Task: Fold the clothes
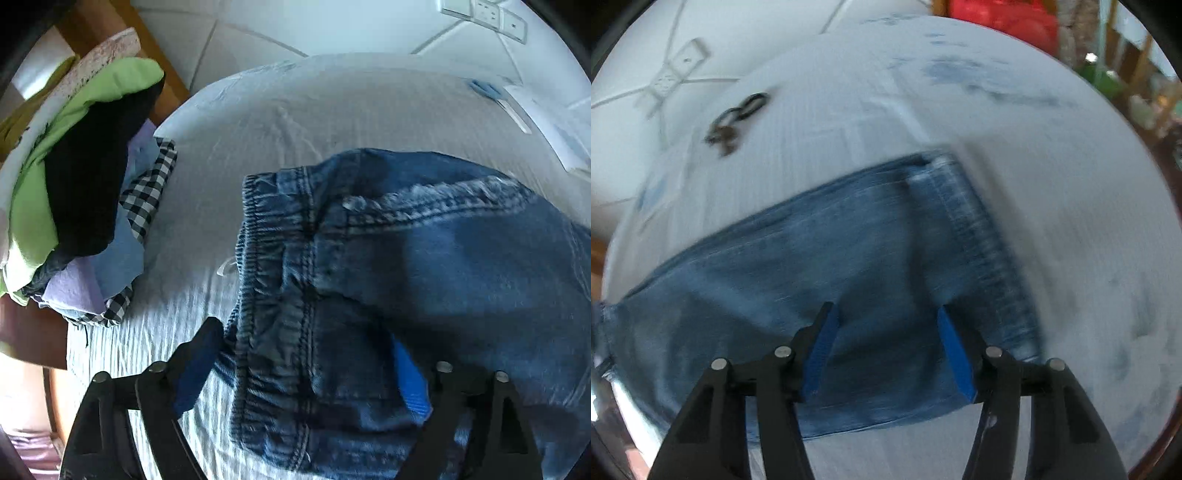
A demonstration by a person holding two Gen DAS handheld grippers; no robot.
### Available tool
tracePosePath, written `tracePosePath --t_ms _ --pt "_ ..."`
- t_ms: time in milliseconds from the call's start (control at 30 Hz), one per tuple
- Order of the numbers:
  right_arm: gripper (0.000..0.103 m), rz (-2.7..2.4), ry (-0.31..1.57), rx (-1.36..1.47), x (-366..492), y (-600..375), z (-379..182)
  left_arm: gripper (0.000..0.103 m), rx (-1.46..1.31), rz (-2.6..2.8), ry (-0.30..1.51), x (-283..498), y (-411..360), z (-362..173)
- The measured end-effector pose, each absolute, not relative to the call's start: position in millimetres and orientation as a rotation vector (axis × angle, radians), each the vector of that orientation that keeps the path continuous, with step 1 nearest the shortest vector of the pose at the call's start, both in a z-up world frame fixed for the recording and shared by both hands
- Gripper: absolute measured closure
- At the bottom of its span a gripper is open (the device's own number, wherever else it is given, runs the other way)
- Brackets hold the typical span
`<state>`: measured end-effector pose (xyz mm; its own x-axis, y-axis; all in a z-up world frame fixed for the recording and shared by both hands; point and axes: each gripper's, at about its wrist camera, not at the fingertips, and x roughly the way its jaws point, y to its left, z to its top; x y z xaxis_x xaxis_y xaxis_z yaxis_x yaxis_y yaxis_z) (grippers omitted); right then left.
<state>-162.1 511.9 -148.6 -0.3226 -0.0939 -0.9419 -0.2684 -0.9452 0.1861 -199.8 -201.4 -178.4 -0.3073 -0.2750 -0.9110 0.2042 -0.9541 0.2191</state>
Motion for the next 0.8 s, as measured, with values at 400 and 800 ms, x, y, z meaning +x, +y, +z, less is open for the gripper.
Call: tracePosePath --t_ms 400,800 --pt "0.023 2.524 0.66 -1.574 -114 520 -113 0.012 1.516 -2.334 0.268 -146 -236 -118" --pt "0.025 2.519 0.615 -1.638 -110 505 -122 0.012 1.527 -2.505 0.226 -182 -162 -125"
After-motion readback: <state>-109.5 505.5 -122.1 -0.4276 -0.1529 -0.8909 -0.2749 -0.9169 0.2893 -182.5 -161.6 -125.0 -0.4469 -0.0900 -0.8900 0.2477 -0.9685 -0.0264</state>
